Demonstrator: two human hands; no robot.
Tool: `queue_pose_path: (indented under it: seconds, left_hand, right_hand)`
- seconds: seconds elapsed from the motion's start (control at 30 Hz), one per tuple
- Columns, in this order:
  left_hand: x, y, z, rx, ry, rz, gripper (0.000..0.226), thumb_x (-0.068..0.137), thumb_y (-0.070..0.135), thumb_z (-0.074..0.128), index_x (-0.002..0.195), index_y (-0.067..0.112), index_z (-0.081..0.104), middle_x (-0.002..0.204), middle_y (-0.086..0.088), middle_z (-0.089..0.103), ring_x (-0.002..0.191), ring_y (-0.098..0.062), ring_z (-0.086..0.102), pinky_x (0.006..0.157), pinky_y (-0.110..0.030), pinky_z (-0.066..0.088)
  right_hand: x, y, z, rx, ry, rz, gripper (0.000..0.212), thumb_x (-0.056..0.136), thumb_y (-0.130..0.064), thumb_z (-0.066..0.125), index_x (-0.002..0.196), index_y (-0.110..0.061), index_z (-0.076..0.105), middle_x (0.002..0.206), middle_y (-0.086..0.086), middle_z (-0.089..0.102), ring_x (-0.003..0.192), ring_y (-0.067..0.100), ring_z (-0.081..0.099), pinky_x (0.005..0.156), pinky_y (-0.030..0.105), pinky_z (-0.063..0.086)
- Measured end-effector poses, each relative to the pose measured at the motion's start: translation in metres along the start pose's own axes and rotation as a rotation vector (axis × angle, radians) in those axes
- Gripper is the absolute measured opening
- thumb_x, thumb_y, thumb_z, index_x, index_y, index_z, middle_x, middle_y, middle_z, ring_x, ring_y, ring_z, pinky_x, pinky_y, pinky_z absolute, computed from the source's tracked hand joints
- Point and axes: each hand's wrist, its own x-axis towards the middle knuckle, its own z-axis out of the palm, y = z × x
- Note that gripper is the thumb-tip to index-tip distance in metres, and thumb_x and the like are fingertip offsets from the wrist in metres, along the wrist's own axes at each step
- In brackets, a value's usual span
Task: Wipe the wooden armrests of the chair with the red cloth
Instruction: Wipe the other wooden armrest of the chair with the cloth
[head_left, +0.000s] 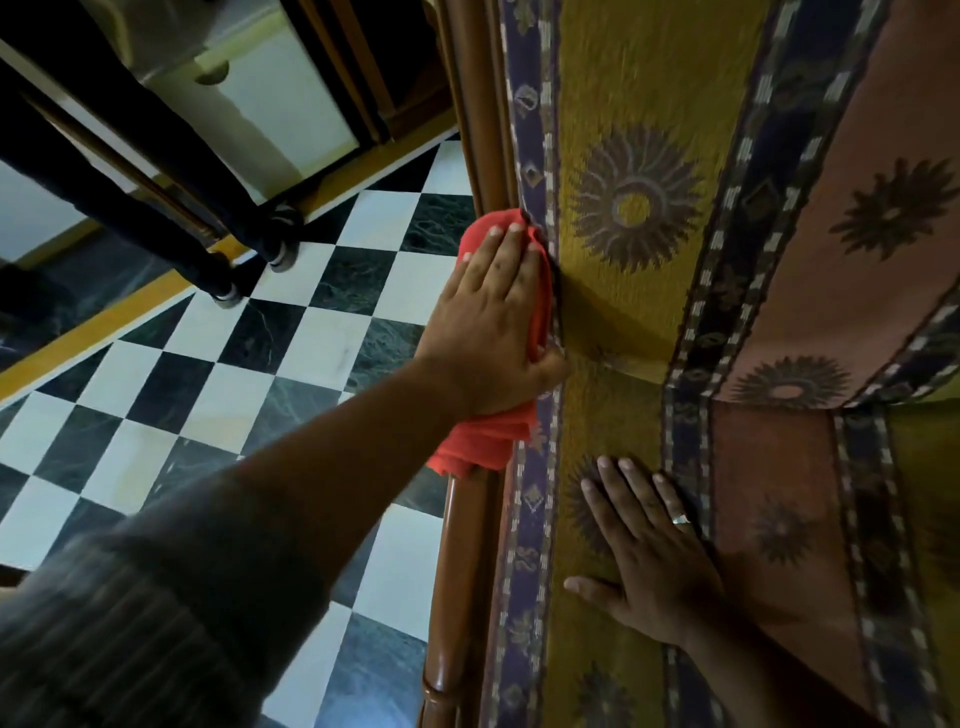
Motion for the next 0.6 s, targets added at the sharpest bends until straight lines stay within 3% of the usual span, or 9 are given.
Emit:
queue_pose_path:
  seconds: [0.33, 0.5, 0.6]
  left_hand:
    - [-0.015, 0.004, 0.001, -0.068, 0.052, -0.021, 0.103, 0.077, 0.068, 0.029, 0.158, 0.006, 0.014, 0.168, -0.016, 0.007, 0.156, -0.028, 0.000, 0.126, -0.042, 0.001]
    - [-0.059, 0.012, 0.015, -0.115, 0.034, 0.016, 0.098, 0.085, 0.060, 0.042, 0.159, 0.007, 0.007, 0.168, -0.014, 0.000, 0.156, -0.026, -0.005, 0.125, -0.043, -0.002]
    - [-0.047, 0.008, 0.013, -0.078, 0.031, 0.019, 0.094, 0.088, 0.060, 0.038, 0.159, 0.009, 0.002, 0.169, -0.013, -0.003, 0.156, -0.026, -0.008, 0.124, -0.041, -0.006]
  right_hand:
    - [-0.001, -0.001, -0.003, -0.045, 0.001, 0.002, 0.106, 0.080, -0.087, 0.039, 0.156, -0.014, 0.026, 0.167, 0.011, 0.016, 0.154, 0.029, 0.014, 0.119, 0.055, 0.023]
    - [-0.001, -0.002, -0.003, -0.045, -0.001, -0.001, 0.106, 0.081, -0.087, 0.037, 0.157, -0.015, 0.024, 0.167, 0.010, 0.014, 0.155, 0.029, 0.012, 0.119, 0.056, 0.022]
    - [0.000, -0.002, -0.003, -0.059, -0.014, 0.002, 0.105, 0.082, -0.087, 0.035, 0.157, -0.015, 0.023, 0.168, 0.010, 0.013, 0.155, 0.029, 0.010, 0.120, 0.056, 0.021]
